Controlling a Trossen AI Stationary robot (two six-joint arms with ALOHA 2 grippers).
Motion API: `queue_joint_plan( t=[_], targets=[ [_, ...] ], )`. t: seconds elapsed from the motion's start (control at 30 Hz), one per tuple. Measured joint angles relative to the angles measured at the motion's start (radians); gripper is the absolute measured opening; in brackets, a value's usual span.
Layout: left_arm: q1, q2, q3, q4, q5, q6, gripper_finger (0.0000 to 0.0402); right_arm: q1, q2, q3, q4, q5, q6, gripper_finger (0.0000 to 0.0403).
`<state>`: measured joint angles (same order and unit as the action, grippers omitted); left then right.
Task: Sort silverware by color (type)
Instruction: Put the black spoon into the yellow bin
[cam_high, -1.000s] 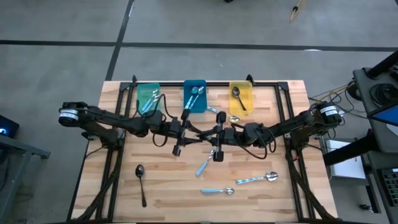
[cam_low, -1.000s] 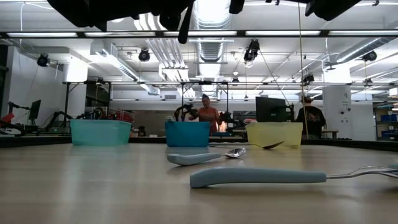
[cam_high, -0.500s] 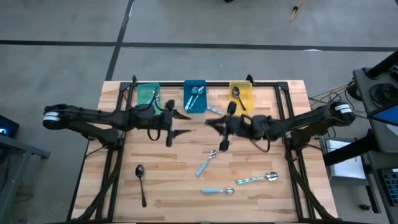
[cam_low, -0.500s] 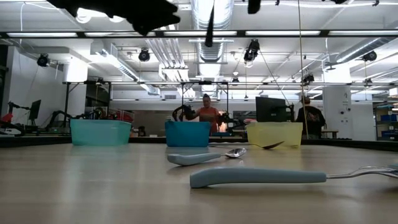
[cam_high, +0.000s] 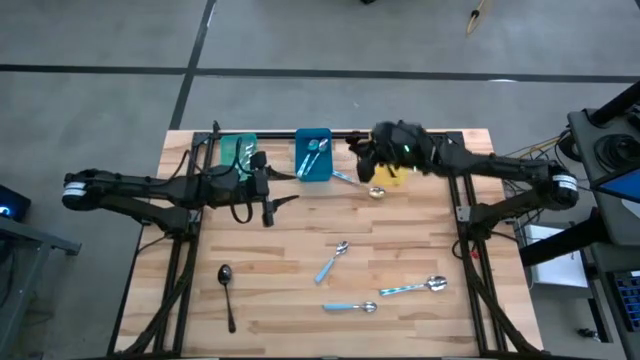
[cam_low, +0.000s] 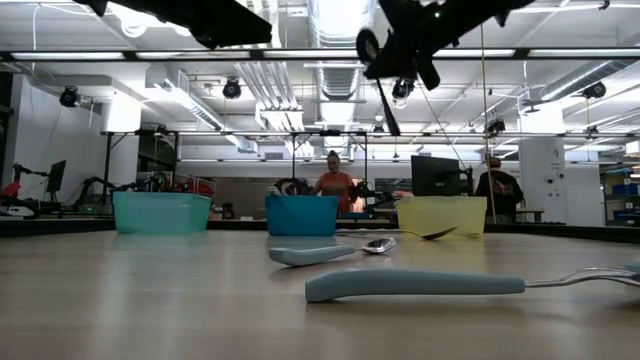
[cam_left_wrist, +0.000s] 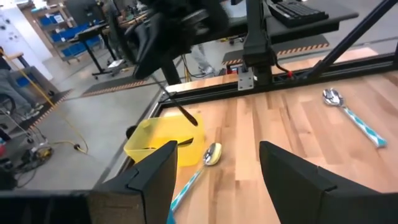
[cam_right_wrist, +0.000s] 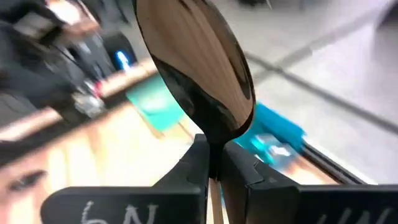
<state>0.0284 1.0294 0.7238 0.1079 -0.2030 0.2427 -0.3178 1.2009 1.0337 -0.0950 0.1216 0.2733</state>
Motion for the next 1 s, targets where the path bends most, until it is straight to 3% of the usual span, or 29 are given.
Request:
queue_joint_plan(
  t=[0.23,0.43,0.83,1.0],
  targets=[
    [0.000,-0.004,0.000,-0.022,-0.042,0.038,0.0208,-0.186,0.141,0.294,-0.483,-0.131,-0.002,0.0012],
    [0.000,-0.008,-0.001,-0.046,-0.157,0.084,0.0208,-0.312,0.266,0.461,-0.742,-0.300,0.007,0.0012],
    [0.001,-0.015,-0.009,-0.121,-0.272,0.072,0.0207,-0.487,0.494,0.582,-1.062,-0.487,0.008,0.0012],
    [0.000,-0.027,-0.008,-0.129,-0.391,0.095,0.0207,-0.554,0.561,0.583,-1.129,-0.506,0.025,0.0012]
  ],
)
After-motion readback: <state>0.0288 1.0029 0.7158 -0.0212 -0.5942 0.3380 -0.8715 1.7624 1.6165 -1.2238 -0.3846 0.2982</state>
